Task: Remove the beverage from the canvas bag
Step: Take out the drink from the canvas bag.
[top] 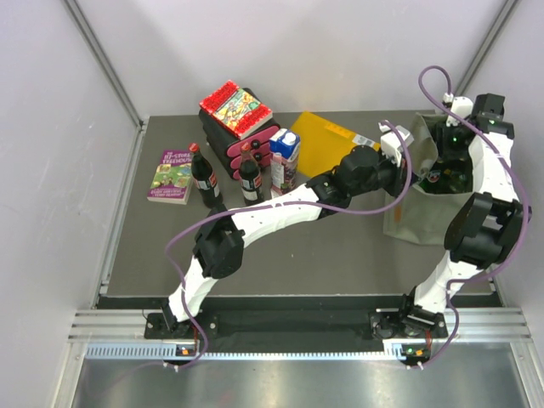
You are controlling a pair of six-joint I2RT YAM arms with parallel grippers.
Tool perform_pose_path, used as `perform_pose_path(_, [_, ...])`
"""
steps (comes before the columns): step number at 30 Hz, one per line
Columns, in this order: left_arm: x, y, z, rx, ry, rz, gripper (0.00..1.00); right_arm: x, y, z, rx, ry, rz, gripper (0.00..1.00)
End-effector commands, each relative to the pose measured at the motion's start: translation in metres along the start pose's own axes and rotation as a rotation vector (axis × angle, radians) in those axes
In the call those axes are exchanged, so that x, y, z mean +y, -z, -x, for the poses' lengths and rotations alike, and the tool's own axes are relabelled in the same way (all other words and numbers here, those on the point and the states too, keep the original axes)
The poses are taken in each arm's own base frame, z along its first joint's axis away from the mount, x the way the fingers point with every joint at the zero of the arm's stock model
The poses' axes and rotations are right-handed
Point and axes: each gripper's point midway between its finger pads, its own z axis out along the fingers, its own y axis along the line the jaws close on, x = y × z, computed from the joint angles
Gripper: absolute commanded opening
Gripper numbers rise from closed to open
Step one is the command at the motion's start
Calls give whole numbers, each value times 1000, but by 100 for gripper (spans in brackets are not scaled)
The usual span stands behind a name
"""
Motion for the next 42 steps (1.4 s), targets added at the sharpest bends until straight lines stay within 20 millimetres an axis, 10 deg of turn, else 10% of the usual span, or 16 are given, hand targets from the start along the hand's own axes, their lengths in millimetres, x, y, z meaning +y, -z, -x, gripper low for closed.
perform_pose_path(1, [15,4,-19,69,7,36,0,6,-3,11,-21,37,3,41])
perform_pose_path(16, [19,3,-17,65,23,45,0,9,-6,3,15,45,5,40])
perform_pose_path(23, [19,3,-13,61,31,52,0,12,5,12,-12,62,19,18])
perform_pose_path(29, [16,3,-5,48,39,52,16,14,47,54,-151,102,7,1])
perform_pose_path(42, [6,17,49,-50,32,47,62,16,153,114,-395,178,-40,0])
